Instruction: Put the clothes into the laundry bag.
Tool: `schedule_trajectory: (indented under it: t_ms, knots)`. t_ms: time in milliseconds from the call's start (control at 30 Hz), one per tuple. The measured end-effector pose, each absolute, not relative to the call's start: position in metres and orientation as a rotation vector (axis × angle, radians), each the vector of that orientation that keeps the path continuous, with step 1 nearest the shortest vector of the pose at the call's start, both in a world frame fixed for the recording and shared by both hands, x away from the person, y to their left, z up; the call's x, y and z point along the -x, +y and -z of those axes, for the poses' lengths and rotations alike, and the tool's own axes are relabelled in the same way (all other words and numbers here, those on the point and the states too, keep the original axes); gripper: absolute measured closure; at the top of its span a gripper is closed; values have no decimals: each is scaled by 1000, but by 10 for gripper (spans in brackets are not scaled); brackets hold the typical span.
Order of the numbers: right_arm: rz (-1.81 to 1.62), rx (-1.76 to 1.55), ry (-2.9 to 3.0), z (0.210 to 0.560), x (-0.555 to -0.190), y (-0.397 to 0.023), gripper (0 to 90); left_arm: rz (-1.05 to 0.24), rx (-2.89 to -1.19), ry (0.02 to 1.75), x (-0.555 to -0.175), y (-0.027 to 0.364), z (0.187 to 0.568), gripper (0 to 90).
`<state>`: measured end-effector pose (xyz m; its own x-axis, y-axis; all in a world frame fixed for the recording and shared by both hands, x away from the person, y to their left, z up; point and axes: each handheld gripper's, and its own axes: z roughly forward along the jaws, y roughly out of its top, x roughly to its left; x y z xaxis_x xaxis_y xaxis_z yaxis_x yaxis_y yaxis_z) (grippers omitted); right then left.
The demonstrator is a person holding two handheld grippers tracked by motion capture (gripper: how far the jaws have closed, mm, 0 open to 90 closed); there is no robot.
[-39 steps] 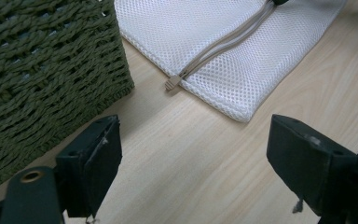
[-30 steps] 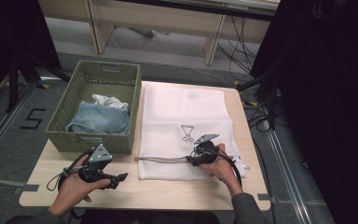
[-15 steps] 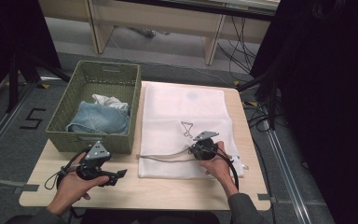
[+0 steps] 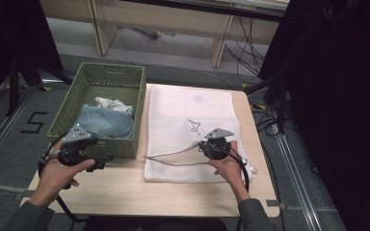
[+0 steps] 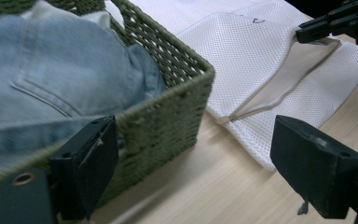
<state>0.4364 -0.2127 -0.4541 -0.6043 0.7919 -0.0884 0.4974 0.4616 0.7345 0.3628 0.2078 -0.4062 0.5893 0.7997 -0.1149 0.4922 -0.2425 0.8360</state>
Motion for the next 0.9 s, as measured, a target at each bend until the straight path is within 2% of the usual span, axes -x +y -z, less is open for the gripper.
schedule_trajectory:
  t_ms: [33, 300, 467, 767, 900]
  knots:
    - [-945, -1064, 2302, 454, -437, -214, 864, -469, -1925, 1026, -371, 211, 398, 150]
    - [-973, -1061, 2281, 448, -438, -215, 864, -499, -1991, 1033, -418, 224, 379, 149]
    - [-1007, -1084, 2261, 440, -438, -216, 864, -509, -2038, 1122, -461, 242, 373, 148]
    - [-1032, -1036, 2225, 433, -445, -217, 864, -527, -2088, 1146, -493, 246, 374, 157]
    - [-1031, -1042, 2230, 433, -446, -217, 864, -477, -2128, 1154, -504, 241, 388, 158]
